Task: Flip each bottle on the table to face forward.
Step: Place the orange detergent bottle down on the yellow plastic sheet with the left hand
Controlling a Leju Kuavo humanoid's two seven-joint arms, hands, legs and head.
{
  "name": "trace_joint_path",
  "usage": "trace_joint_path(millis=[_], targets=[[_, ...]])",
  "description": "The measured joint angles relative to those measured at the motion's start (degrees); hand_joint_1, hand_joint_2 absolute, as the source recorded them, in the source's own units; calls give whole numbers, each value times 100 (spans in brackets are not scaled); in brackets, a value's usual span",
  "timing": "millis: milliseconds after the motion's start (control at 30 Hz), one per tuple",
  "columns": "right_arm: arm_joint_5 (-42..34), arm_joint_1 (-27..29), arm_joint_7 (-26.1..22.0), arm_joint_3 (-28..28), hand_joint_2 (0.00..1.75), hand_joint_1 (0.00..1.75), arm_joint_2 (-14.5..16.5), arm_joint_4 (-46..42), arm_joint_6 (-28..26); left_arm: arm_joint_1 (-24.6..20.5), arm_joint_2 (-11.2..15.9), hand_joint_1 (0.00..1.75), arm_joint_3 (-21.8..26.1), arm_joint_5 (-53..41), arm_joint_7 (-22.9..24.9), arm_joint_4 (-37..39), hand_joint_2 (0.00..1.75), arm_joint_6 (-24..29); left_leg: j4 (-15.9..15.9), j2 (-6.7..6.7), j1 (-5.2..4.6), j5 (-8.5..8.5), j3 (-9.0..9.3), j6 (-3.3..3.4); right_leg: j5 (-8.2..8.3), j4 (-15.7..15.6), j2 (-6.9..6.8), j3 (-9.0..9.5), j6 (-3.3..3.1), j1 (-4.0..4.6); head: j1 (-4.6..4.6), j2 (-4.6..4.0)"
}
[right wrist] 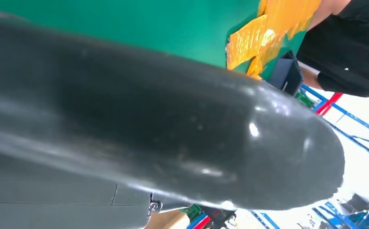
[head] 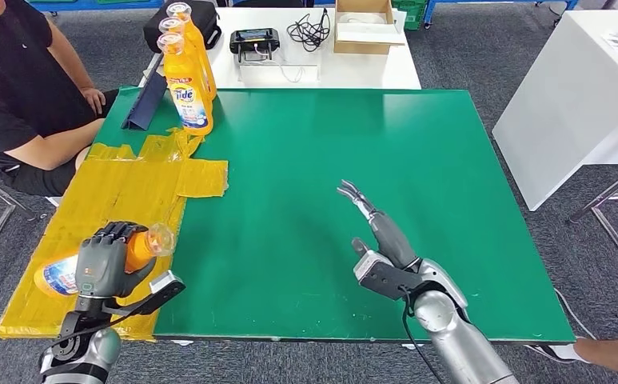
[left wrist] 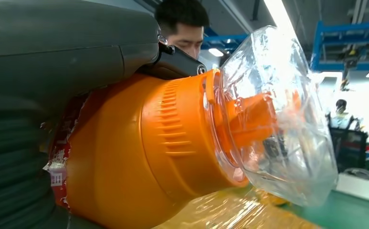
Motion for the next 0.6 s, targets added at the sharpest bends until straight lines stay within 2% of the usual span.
trace_joint_path(millis=[300, 433, 467, 533, 600], targets=[[-66, -32, -11, -21, 0, 0, -72, -59, 170, -318, 25, 175, -309, -1122, 397, 1067, 175, 153, 0, -2, -4, 0, -3, 0, 0, -1, -2, 0, 0, -8, -1, 0], [-71, -78, -13, -13, 0, 0, -65, -52, 196, -469, 27, 175, -552, -1167, 337, 1396, 175, -93, 0, -3, -4, 0, -3, 0, 0, 0, -2, 1, 0, -9, -1, 0], [-71, -86, -13, -10, 0, 0, -62, -50, 197, -487, 28, 169, -619, -1165, 311, 1449, 175, -150, 0, -3, -4, 0, -3, 0, 0, 0, -2, 1, 0, -9, -2, 0], [-71, -102, -13, -6, 0, 0, -58, -44, 202, -504, 32, 82, -736, -1148, 276, 1524, 175, -218, 0, -4, -3, 0, -3, 0, 0, 1, -4, 2, 0, -9, -2, 0], [-71, -120, -13, -3, 0, 0, -54, -29, 210, -509, 47, 0, -846, -1107, 249, 1564, 87, -309, 0, -6, -3, 0, -3, 0, 0, 1, -7, 5, 0, -9, -2, 0]])
